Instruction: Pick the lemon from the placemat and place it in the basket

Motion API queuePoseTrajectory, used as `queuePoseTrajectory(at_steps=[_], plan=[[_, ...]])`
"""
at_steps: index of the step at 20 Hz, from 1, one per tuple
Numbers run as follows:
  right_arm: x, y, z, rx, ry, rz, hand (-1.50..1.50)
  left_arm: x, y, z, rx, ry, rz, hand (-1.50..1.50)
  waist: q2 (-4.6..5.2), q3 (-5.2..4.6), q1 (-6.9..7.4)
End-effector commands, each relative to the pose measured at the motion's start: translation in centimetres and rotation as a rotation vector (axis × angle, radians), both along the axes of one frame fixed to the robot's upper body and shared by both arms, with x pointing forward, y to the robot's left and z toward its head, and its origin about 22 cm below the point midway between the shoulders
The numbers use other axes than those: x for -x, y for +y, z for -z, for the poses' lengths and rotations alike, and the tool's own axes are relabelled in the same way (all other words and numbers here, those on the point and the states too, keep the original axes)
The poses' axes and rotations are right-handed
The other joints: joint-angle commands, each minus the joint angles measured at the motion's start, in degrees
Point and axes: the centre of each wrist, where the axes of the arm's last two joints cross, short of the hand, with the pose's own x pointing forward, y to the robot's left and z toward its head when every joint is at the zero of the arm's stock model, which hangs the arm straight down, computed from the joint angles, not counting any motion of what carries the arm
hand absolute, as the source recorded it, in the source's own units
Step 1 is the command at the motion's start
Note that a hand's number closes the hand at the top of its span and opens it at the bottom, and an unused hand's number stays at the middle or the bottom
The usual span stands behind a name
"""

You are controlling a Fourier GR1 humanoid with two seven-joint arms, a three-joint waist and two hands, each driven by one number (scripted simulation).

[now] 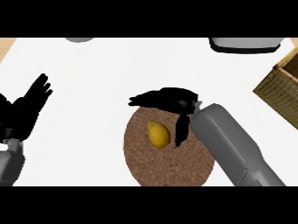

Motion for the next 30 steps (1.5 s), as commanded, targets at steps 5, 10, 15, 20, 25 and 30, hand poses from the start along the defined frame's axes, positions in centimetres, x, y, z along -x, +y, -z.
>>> queuePoseTrajectory(at_steps=[5,10,15,20,25,30], plan=[[0.0,-1.4,-0.9,-0.014,0.057,-0.065,-1.50,1.2,1.9,-0.2,-0.007,0.011,-0.008,0.00,-0.14,0.00,-0.11],[0.6,-1.5,1.2,-0.027,0.058,-0.095,-1.50,-0.7,-1.9,-1.8,-0.017,0.006,-0.003,0.00,-0.08,0.01,-0.11],[1.1,-1.2,1.8,-0.001,0.003,-0.083,-1.50,-0.3,0.1,0.7,0.016,0.020,0.002,0.00,-0.05,-0.01,-0.22],[0.7,0.5,1.1,0.037,-0.022,-0.051,-1.50,1.1,0.1,0.7,-0.006,-0.005,-0.010,0.00,-0.05,0.00,0.04],[2.3,0.0,2.0,0.033,-0.067,-0.060,-1.50,0.8,1.2,1.4,0.007,0.008,0.010,0.00,-0.08,-0.01,-0.31],[2.9,0.1,5.3,0.090,-0.139,-0.147,1.50,-1.9,-2.2,0.3,-0.015,-0.016,-0.011,0.00,0.04,0.00,-0.34]])
